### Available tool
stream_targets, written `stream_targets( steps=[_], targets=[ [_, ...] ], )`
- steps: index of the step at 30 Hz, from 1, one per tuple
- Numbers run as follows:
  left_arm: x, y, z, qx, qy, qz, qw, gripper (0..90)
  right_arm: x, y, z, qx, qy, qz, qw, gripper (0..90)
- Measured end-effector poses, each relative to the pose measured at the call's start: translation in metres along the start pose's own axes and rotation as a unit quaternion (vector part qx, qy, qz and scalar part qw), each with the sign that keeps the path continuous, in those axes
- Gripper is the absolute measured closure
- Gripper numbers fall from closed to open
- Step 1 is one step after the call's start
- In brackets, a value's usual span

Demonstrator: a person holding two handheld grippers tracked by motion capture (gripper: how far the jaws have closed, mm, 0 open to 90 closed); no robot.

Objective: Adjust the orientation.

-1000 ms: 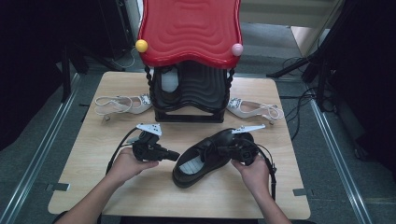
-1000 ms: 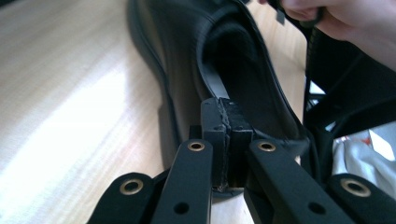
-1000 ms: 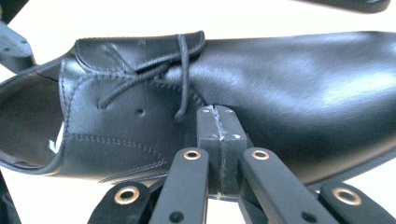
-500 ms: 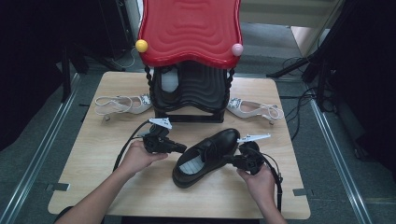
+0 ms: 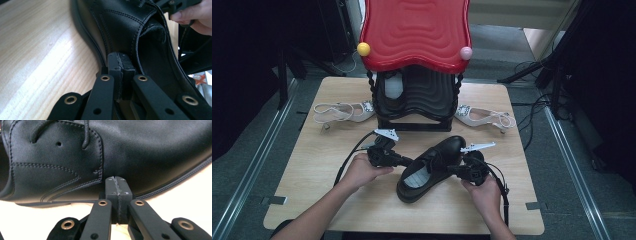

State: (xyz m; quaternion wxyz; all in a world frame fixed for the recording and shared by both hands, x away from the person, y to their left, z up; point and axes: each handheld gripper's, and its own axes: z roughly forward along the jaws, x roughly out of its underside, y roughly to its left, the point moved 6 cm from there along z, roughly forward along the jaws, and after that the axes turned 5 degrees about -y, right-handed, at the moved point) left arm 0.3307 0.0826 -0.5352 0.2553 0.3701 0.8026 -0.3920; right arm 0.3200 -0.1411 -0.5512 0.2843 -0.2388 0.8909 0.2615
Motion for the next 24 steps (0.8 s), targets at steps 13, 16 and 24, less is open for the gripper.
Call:
stream_targets(
  steps=[13, 16, 24],
  targets=[
    [0.011, -0.014, -0.003, 0.003, 0.005, -0.005, 1.0000, 90.0, -0.016, 0.002, 0.012, 0.005, 0.001, -0.014, 0.9999, 90.0],
    [0.013, -0.015, -0.002, 0.007, 0.001, -0.014, 0.9999, 90.0, -0.020, 0.002, 0.014, 0.004, 0.000, -0.016, 0.9999, 90.0],
    [0.015, -0.021, 0.001, 0.014, 0.004, -0.018, 0.9997, 90.0, -0.030, 0.002, 0.018, 0.000, -0.001, -0.023, 0.9997, 90.0]
  ],
)
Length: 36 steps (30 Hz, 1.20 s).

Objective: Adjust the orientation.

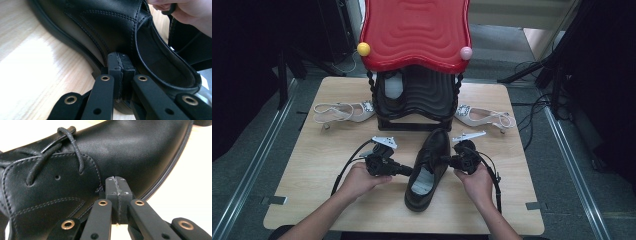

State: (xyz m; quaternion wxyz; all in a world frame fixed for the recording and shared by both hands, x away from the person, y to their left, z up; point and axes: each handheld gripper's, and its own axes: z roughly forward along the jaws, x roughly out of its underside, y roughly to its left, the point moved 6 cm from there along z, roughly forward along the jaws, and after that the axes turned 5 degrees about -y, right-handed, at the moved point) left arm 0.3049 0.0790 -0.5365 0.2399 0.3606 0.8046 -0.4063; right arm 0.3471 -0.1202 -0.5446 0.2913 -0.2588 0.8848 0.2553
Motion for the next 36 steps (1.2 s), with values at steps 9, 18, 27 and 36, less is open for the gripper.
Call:
stream_targets(
  steps=[9, 18, 27, 36],
  targets=[
    [-0.001, -0.013, 0.014, 0.020, 0.003, 0.011, 0.9997, 90.0, -0.007, -0.005, 0.003, 0.008, 0.000, -0.005, 1.0000, 90.0],
    [-0.004, -0.015, 0.019, 0.023, -0.003, 0.011, 0.9997, 88.0, -0.012, -0.011, 0.002, 0.009, -0.009, 0.000, 0.9999, 90.0],
    [-0.011, -0.005, -0.011, 0.016, -0.029, 0.001, 0.9994, 78.7, -0.014, -0.013, -0.021, -0.005, -0.027, 0.018, 0.9995, 82.3],
    [-0.018, -0.001, -0.024, 0.002, -0.035, 0.003, 0.9994, 79.5, -0.009, -0.002, -0.041, -0.027, -0.037, 0.029, 0.9985, 74.2]
  ],
)
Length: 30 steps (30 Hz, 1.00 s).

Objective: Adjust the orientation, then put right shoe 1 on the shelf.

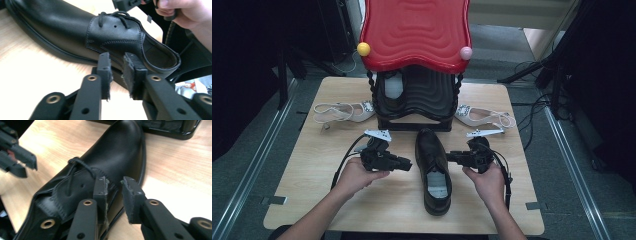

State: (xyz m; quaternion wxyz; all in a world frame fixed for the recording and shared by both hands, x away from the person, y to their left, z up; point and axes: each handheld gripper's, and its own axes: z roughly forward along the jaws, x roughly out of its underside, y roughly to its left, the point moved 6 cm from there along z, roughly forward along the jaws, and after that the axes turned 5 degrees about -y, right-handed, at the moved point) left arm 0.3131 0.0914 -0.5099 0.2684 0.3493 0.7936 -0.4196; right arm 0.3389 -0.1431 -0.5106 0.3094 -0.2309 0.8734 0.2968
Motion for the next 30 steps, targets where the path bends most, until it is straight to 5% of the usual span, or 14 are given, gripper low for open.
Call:
stream_targets(
  steps=[2, 15, 30],
  targets=[
    [-0.002, 0.000, -0.003, 0.004, 0.002, -0.003, 1.0000, 90.0, 0.001, 0.004, -0.002, -0.004, -0.001, 0.003, 1.0000, 73.5],
    [-0.021, -0.001, -0.019, -0.006, -0.011, 0.017, 0.9998, 90.0, 0.000, 0.029, -0.019, -0.017, -0.007, 0.020, 0.9996, 72.0],
    [-0.098, -0.002, -0.062, -0.025, -0.043, 0.046, 0.9977, 90.0, 0.005, 0.069, -0.023, -0.047, 0.044, 0.023, 0.9977, 70.1]
  ],
)
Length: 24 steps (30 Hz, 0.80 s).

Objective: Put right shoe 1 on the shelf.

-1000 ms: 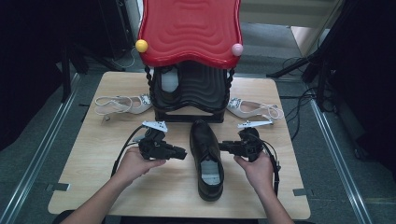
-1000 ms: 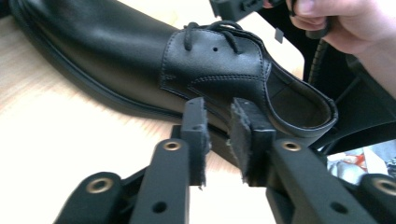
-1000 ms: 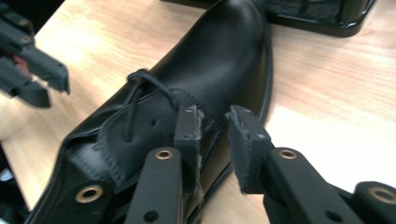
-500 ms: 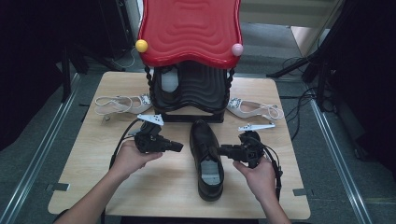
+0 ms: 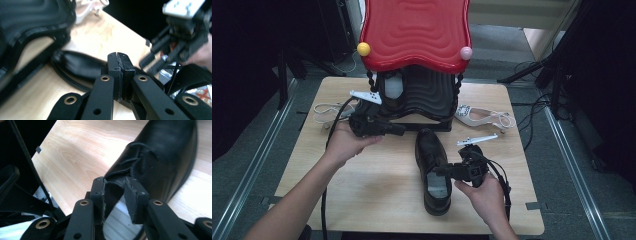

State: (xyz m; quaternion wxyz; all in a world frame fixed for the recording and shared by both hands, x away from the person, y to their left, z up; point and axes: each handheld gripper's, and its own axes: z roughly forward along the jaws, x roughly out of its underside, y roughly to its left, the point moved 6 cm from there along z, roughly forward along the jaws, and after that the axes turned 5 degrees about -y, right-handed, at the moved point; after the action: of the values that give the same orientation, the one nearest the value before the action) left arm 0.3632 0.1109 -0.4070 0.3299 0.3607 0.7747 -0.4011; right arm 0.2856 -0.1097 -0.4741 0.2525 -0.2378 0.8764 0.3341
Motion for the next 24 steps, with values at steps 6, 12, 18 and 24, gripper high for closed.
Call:
stream_targets(
  steps=[6, 12, 18, 24],
  targets=[
    [-0.026, 0.003, -0.008, 0.002, -0.014, 0.000, 0.9999, 89.8, 0.003, 0.008, 0.010, 0.001, 0.022, -0.002, 0.9998, 65.5],
    [-0.048, 0.005, -0.013, -0.013, -0.015, 0.014, 0.9997, 89.2, 0.008, 0.016, 0.025, 0.002, 0.051, -0.014, 0.9986, 65.6],
    [-0.067, 0.008, -0.021, -0.020, -0.022, 0.022, 0.9993, 89.1, 0.013, 0.024, 0.037, 0.009, 0.067, -0.029, 0.9973, 64.6],
    [-0.085, 0.011, -0.027, -0.023, -0.028, 0.022, 0.9991, 89.1, 0.020, 0.024, 0.051, 0.023, 0.090, -0.036, 0.9950, 63.3]
  ],
)
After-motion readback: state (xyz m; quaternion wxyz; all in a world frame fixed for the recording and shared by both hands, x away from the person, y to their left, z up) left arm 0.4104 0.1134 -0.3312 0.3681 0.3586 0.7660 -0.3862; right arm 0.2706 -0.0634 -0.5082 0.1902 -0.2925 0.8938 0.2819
